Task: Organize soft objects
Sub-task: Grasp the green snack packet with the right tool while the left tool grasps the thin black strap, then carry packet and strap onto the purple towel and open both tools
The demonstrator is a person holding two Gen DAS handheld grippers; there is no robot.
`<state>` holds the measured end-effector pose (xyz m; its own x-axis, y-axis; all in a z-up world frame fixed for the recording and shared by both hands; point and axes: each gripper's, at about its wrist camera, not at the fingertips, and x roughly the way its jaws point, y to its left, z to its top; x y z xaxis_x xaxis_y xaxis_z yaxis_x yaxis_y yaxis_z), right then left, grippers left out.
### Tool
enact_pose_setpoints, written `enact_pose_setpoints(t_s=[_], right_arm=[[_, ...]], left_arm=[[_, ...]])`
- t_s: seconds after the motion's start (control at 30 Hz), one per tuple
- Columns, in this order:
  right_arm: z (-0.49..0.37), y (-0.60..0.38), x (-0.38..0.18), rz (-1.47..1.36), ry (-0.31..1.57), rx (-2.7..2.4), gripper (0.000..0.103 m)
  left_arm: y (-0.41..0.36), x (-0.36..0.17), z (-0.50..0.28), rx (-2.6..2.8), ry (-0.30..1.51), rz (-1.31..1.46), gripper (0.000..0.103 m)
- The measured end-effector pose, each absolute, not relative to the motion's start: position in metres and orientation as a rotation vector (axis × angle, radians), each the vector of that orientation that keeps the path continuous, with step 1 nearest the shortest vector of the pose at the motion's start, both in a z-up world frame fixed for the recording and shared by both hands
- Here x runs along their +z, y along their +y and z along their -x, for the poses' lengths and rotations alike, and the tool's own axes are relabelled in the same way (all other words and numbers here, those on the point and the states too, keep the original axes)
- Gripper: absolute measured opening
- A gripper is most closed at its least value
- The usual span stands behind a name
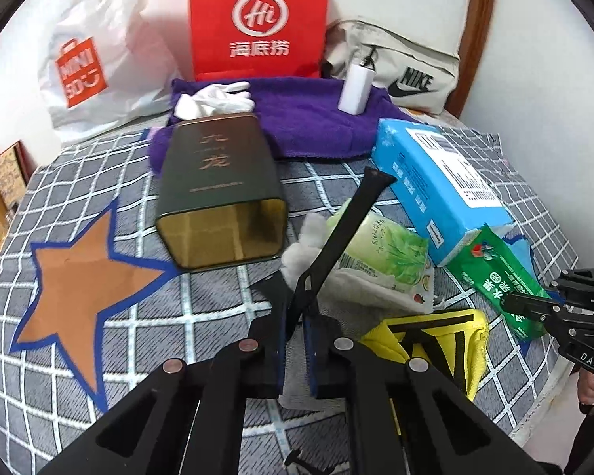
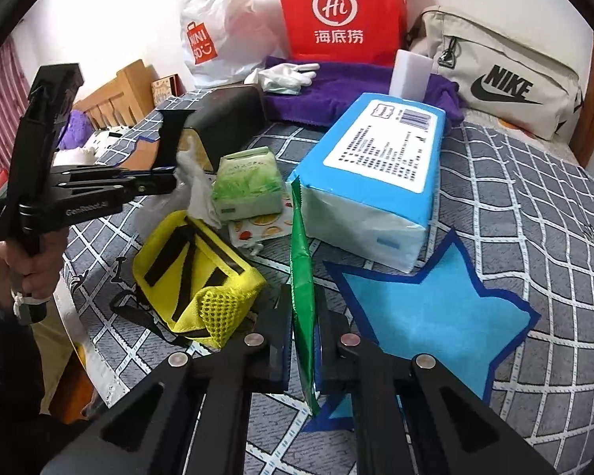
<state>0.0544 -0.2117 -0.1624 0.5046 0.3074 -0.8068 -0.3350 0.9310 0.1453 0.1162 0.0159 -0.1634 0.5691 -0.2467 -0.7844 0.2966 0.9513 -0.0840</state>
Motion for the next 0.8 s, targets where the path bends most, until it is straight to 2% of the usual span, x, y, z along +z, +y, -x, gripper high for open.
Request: enact_pose_setpoints(t_s=[0.4,0.8], right_arm=[[-0.042,-0.218,-0.157,0.043,0.965,0.346,0.008],[-0.041,-0.22,-0.16,0.049,0.98,0.341,0.008]], left_arm=[[0.044,-0.156,-0.102,-0.244,0.917,0.009,0.008],[0.064,-0.181,-0.115,-0.172,1.0,0.046,0.008]])
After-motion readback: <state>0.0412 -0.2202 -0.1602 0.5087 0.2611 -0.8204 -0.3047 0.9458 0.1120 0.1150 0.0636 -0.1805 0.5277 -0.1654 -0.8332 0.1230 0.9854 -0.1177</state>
